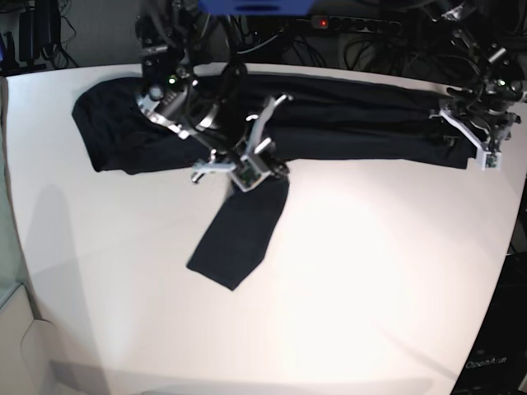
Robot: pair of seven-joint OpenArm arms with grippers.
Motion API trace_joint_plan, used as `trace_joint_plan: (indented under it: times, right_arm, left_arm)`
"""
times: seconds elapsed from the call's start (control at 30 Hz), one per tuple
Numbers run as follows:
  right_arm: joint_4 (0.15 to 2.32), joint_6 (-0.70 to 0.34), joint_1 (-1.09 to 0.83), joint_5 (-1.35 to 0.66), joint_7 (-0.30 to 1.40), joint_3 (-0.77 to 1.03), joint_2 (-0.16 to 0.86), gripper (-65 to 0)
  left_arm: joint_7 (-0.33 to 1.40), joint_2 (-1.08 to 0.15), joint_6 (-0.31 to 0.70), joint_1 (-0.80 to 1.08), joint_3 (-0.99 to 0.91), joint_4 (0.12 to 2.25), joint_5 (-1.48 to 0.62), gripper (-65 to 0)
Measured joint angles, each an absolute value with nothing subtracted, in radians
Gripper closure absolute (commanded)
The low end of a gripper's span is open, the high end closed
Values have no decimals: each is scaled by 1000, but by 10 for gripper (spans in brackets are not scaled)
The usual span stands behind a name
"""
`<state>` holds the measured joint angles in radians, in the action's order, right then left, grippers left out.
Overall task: Fold the T-shirt properly
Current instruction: 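Grasp the sleeve with the right gripper and lift it onto the shirt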
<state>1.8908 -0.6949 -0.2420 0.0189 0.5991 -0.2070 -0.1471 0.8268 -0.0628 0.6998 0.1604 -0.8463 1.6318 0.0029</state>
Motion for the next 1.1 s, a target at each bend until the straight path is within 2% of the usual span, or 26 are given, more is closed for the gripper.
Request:
trace_joint_plan:
  times: [0.17,0.3,0.73,1.1]
  right_arm:
    - [1891,-691,-266,21,595,-310,-147,0]
    - [1891,-642,-301,15,556,-392,-147,0]
    - [1889,-632,-328,16,542,-408,-147,0]
    - [1867,-631,-287,18,542,-502,-147,0]
  left_arm:
    - [826,-65,700,163,-796,1631,2,-393]
    - [827,-61,700,161,-797,1631,3,-393]
    - [827,-64,700,161,-802,1631,3,-393]
    - [828,-64,700,164,-801,1632,3,-393]
